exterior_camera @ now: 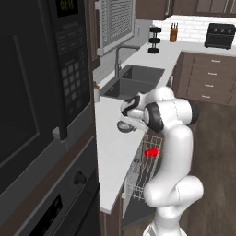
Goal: Pick up the cup and bowl from the counter, place them in the dishwasher, and close the dishwasher door.
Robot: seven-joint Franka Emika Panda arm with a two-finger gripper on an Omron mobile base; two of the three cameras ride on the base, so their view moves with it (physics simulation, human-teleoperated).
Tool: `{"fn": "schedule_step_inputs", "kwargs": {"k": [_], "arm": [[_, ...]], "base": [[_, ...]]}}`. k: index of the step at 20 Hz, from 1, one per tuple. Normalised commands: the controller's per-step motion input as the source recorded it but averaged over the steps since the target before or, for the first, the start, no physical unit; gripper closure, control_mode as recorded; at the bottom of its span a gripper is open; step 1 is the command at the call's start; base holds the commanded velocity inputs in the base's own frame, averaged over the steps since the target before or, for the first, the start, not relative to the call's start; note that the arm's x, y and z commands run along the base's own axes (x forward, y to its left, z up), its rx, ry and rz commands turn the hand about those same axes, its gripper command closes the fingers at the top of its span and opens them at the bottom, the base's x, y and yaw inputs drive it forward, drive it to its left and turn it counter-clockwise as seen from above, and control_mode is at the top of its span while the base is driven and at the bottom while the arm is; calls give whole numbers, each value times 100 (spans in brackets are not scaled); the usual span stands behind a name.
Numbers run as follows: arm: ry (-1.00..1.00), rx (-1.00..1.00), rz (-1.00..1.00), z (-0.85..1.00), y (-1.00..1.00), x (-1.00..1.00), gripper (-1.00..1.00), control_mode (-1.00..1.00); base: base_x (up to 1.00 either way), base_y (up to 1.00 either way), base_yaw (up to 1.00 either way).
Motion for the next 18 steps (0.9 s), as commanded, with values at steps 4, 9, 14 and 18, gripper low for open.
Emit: {"fn": "schedule_step_inputs", "kwargs": {"k": [4, 9, 14, 18], "arm": [[-2, 0, 0, 6, -17, -80, 100, -100], [-8, 0, 0, 28, -55, -100, 100, -100], [-2, 1, 0, 14, -88, -100, 100, -100], [0, 0, 0, -5, -84, -96, 100, -100]], "base": [[0, 0, 0], [0, 0, 0], [0, 0, 0], [0, 0, 0]]}}
